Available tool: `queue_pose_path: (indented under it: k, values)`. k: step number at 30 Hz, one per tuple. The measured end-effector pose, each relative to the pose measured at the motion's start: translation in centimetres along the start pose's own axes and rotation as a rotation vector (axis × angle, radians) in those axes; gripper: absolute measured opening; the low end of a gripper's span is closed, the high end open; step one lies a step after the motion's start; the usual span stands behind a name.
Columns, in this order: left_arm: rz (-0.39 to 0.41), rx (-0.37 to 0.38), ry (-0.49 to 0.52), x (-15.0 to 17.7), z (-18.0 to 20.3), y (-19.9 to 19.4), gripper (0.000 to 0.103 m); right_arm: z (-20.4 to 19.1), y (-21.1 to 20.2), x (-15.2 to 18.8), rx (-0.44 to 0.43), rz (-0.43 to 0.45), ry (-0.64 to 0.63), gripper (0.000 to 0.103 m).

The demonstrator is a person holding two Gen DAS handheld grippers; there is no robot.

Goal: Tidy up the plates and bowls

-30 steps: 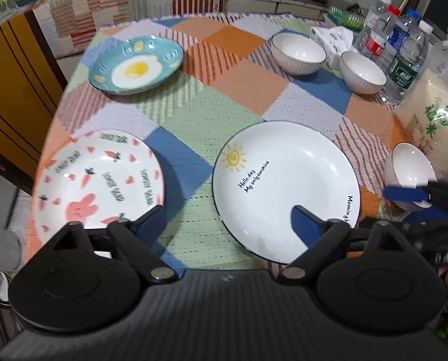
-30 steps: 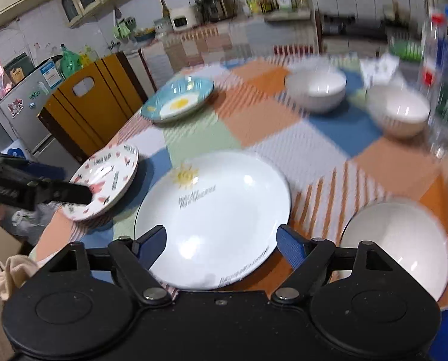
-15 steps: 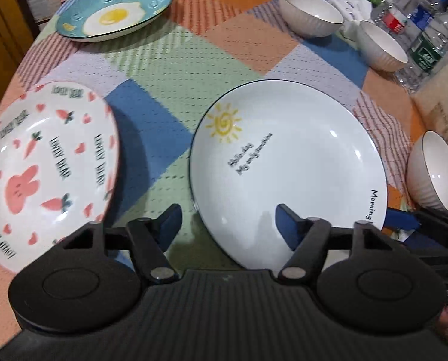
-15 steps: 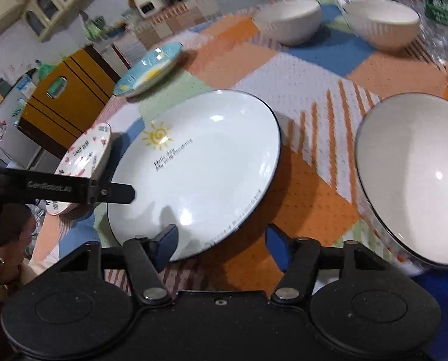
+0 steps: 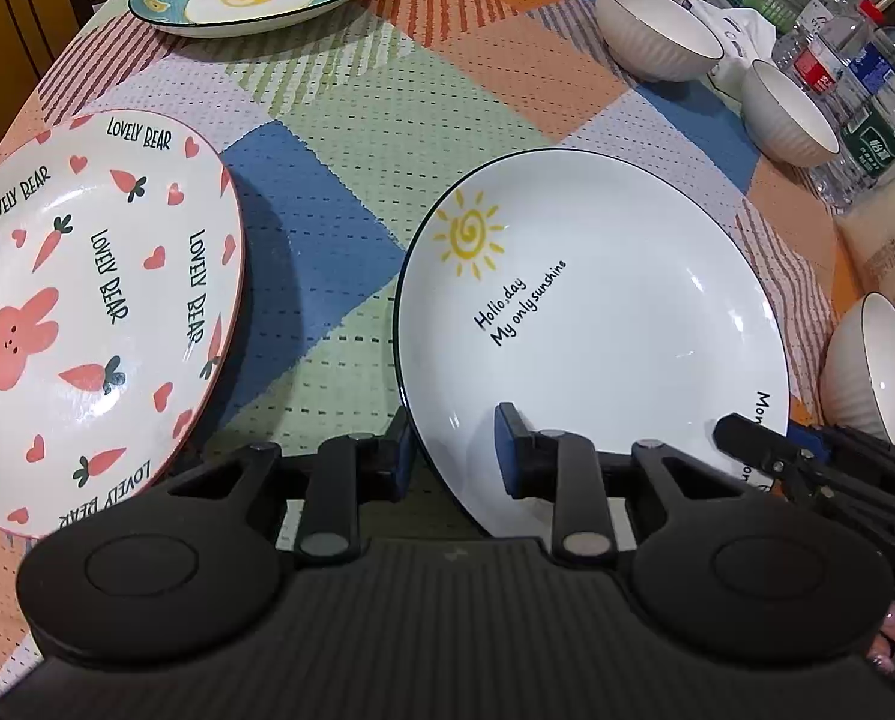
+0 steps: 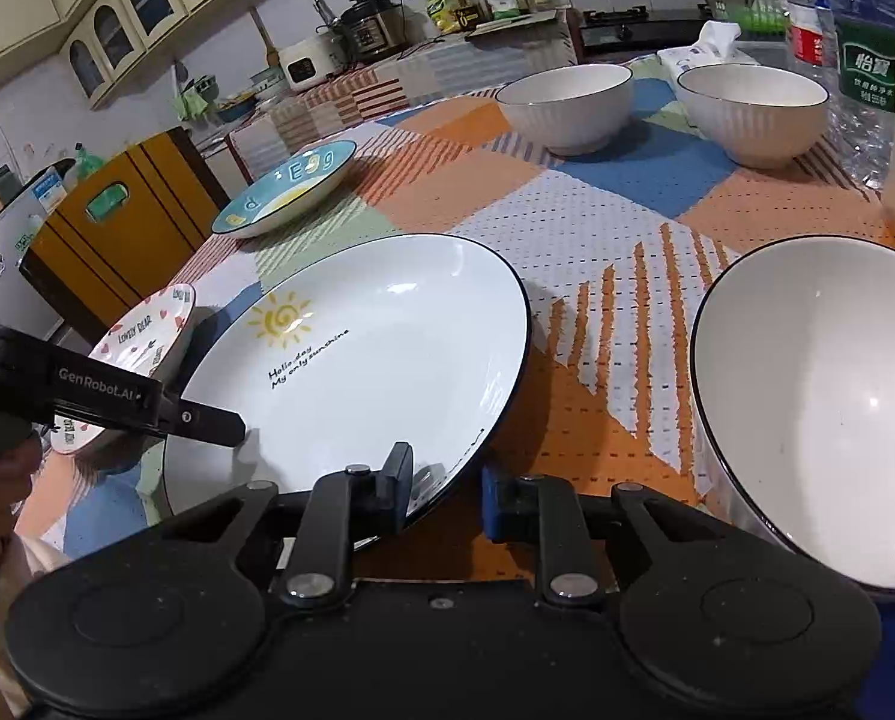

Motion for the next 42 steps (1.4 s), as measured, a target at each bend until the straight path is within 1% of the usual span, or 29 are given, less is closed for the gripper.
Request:
queue_pose_path:
  k: [3, 6, 8, 15, 19, 21, 26, 29, 31, 33, 37, 42]
  values:
    - [0.008, -0.018, 0.014, -0.2, 0.0, -0.3, 0.026, -0.2, 0.0, 0.0, -0.014, -0.008, -0.017, 0.028]
    - [0.047, -0.037, 0.034, -1.1, 0.0, -0.9, 0.026, -0.5, 0.2, -0.4, -0.021, -0.002, -0.032, 0.027]
    - [0.061, -0.046, 0.022, -2.1, -0.4, -1.2, 0.026, -0.8, 0.6, -1.0, -0.029, 0.013, -0.045, 0.027]
    - [0.095, -0.043, -0.028, -5.9, -1.6, -1.3, 0.026, -2.1, 2.1, -5.0, -0.061, 0.075, -0.087, 0.027]
    - [0.087, -0.045, -0.036, -8.0, -2.1, -0.4, 0.026, -2.5, 3.5, -6.8, -0.063, 0.083, -0.123, 0.027]
    - [0.077, -0.048, -0.026, -8.3, -2.1, 0.3, 0.027, -2.4, 4.3, -7.5, -0.063, 0.075, -0.127, 0.027]
    - [0.073, -0.070, -0.040, -9.1, -2.1, 2.4, 0.027, -1.7, 6.3, -8.1, -0.042, 0.036, -0.150, 0.027]
    - [0.055, -0.068, -0.070, -9.1, -2.2, 3.8, 0.027, -1.1, 7.6, -8.5, -0.027, -0.002, -0.157, 0.027]
    - [0.045, -0.065, -0.088, -9.1, -2.3, 4.6, 0.027, -0.8, 8.2, -8.8, -0.015, -0.011, -0.158, 0.027]
    - [0.046, -0.071, -0.090, -9.1, -2.3, 5.1, 0.027, -0.6, 8.9, -8.9, 0.002, -0.021, -0.167, 0.027]
    - [0.044, -0.090, -0.073, -9.5, -2.3, 5.9, 0.027, -0.1, 10.0, -8.9, 0.006, -0.049, -0.137, 0.027]
    - [0.038, -0.100, -0.060, -9.7, -2.2, 6.5, 0.027, 0.1, 10.8, -8.7, 0.038, -0.071, -0.128, 0.027]
Point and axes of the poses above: each gripper's, at about its wrist camera, not at the fingertips, and y roughly the way its jaws point, z to its right, x to its underside, the point moved 8 cm from there along y, roughly the way its jaws point, and after that the axes turned 15 degrees about z, right-handed, at the moved point
